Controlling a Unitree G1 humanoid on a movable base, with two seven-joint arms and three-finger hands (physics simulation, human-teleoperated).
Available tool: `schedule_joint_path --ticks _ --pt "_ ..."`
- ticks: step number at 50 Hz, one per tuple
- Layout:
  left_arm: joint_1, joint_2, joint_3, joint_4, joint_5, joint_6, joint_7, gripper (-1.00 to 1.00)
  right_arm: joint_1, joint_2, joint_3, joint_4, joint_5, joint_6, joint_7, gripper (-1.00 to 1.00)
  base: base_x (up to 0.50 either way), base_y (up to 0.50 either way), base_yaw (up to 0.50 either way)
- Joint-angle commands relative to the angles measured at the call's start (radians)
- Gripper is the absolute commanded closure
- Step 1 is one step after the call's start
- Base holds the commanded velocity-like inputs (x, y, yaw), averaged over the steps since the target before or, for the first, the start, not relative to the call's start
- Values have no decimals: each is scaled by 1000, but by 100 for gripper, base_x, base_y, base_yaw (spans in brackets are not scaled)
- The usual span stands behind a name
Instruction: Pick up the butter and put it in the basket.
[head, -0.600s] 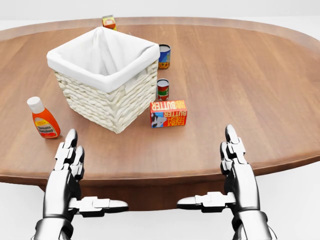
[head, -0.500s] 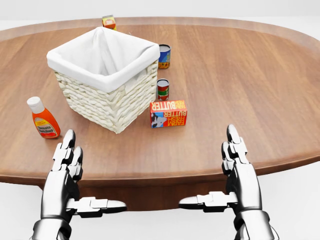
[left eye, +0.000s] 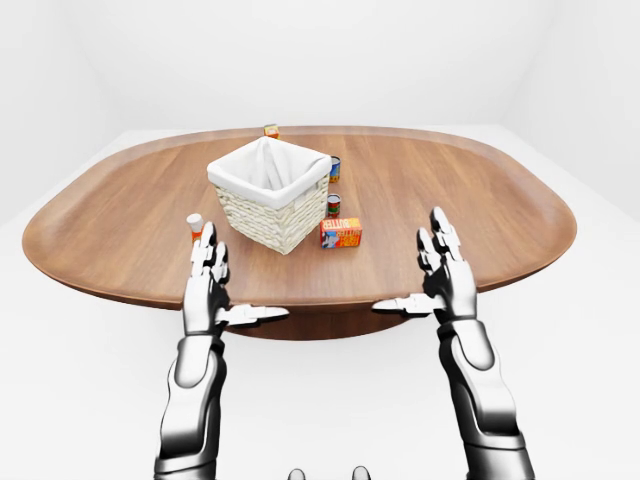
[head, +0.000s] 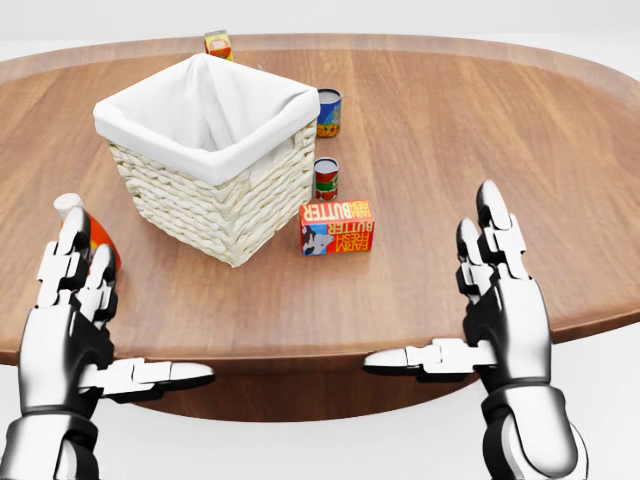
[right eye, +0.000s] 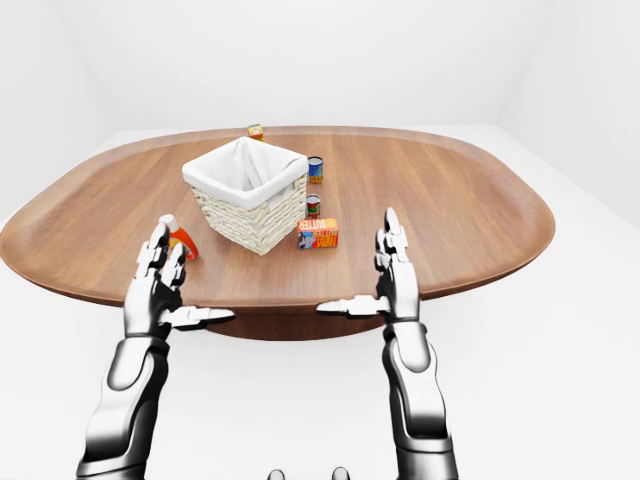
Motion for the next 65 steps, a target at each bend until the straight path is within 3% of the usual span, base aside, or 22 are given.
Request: schedule_joint_path --ticks 1,17,65 --pt "-32 23 36 -104 -18 0 -3 -100 -28 -6 -4 -113 33 0 -11 -100 0 0 0" --pt "-75 46 56 -169 10 0 -13 -100 -105 -11 -21 -179 77 0 -41 -100 0 0 0" --pt "-88 41 57 -225 -4 0 -10 -100 -100 -26 -38 -242 135 0 -44 -100 9 12 0"
